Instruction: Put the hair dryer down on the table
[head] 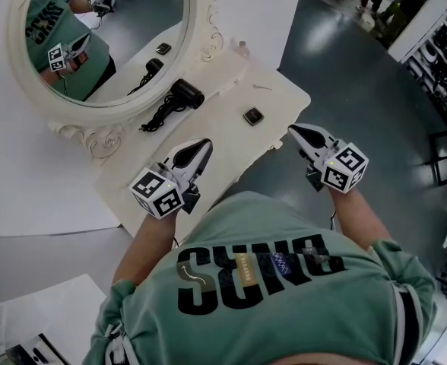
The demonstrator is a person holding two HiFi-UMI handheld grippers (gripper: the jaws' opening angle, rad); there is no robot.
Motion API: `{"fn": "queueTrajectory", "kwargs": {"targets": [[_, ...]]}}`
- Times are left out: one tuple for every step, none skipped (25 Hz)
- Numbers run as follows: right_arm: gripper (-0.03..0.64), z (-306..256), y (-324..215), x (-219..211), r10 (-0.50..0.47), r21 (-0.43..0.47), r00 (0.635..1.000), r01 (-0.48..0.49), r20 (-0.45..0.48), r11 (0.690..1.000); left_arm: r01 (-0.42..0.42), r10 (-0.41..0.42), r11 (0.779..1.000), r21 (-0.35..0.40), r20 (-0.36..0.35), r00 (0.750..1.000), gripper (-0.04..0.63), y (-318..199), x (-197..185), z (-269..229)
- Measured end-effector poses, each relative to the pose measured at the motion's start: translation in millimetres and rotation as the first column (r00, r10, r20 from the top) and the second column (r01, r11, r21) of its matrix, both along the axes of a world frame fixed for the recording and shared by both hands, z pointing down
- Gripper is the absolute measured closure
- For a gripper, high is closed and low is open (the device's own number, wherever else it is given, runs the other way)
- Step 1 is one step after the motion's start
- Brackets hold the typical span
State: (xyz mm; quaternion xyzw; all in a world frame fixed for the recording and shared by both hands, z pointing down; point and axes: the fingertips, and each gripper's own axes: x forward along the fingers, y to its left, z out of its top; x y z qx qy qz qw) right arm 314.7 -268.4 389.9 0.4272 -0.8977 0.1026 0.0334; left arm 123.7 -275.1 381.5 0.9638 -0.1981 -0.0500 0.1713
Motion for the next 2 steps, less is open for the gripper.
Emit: {"fn": "queueTrajectory", "kwargs": {"targets": [[0.623, 0.1, -0.3, -0.7, -0.002, 0.002, 1.0, 0.002, -0.003, 1.0, 0.0, 0.0, 1.0, -0.001, 0.0, 1.0, 0.585, -0.3, -0.1, 0.1], [0.623, 0.3, -0.7, -1.4, -0.005, 0.003, 1.0, 0.005, -0.006, 1.0, 0.0, 0.0, 1.0, -0.002, -0.001, 1.0, 0.586, -0.7, -0.2, 0.3]]}}
